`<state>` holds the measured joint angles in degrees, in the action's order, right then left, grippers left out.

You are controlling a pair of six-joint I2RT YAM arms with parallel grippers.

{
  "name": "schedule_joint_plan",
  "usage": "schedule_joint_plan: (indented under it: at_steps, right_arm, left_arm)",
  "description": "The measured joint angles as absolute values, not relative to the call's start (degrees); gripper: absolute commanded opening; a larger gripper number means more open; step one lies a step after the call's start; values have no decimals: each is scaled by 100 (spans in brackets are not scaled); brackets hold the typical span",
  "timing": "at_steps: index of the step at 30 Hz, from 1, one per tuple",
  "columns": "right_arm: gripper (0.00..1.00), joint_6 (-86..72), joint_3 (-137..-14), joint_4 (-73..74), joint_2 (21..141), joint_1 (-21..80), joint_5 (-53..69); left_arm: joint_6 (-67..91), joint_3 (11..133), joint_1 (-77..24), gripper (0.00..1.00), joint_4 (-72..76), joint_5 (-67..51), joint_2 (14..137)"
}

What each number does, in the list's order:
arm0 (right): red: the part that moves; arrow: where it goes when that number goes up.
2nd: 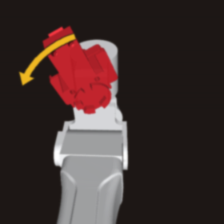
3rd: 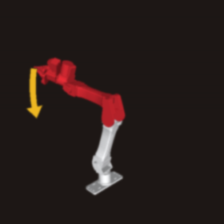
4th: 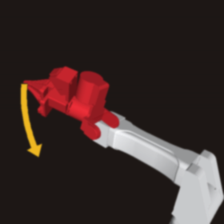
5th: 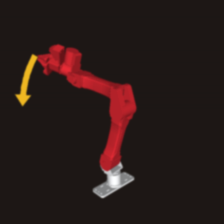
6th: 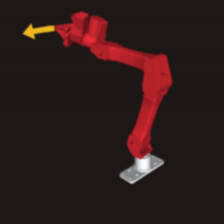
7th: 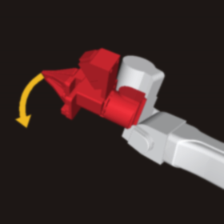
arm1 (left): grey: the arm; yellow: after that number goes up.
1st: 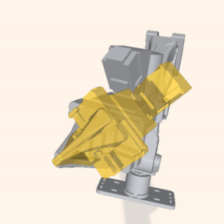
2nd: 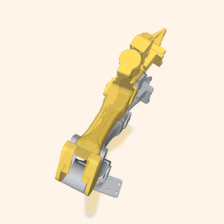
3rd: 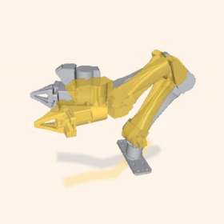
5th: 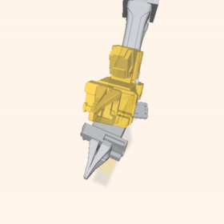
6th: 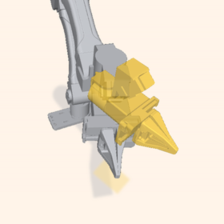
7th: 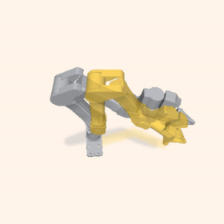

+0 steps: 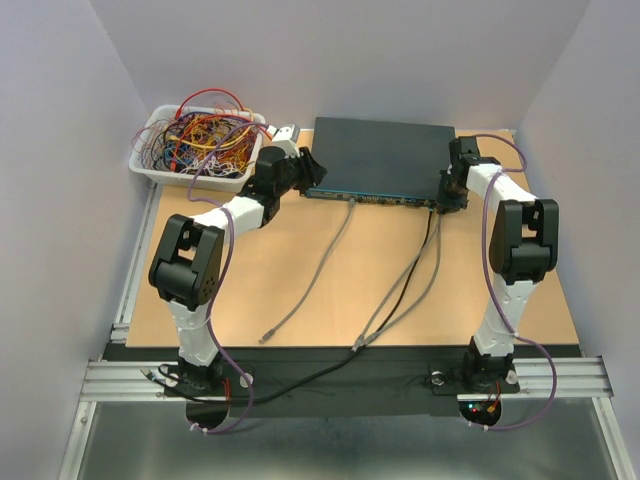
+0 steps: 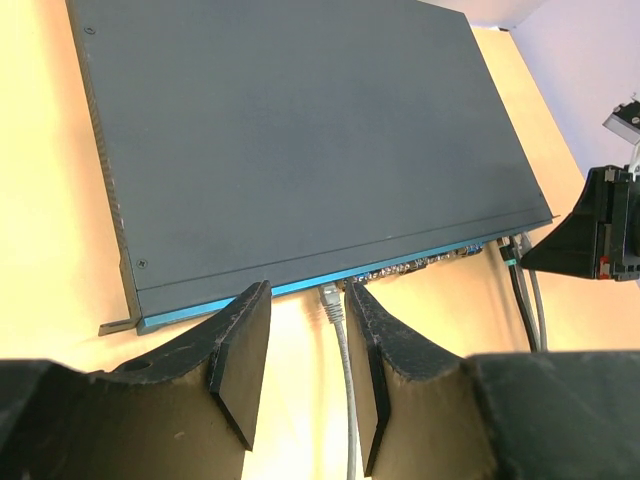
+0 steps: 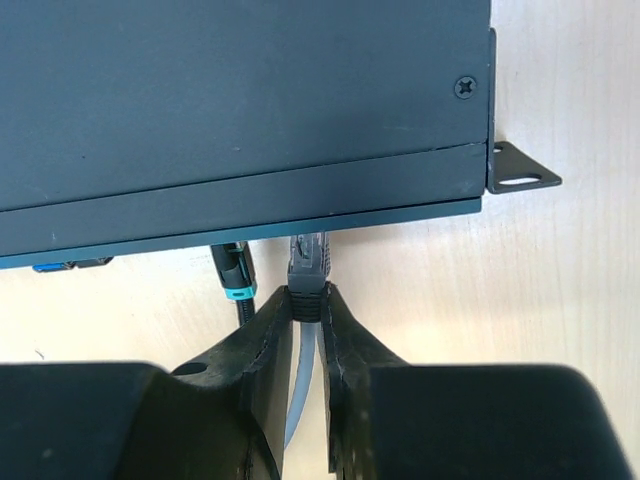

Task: Insert the plug into the switch port

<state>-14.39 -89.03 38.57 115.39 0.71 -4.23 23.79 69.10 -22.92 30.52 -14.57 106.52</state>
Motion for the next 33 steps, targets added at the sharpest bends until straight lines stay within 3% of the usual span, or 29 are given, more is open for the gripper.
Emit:
schedule_joint_plan:
  at_steps: [33]
  right_arm:
    - [0, -1461, -8858, 3986, 11592, 71, -419]
  left_arm:
    - [2294, 6897, -2292, 46, 3052, -1459, 10652]
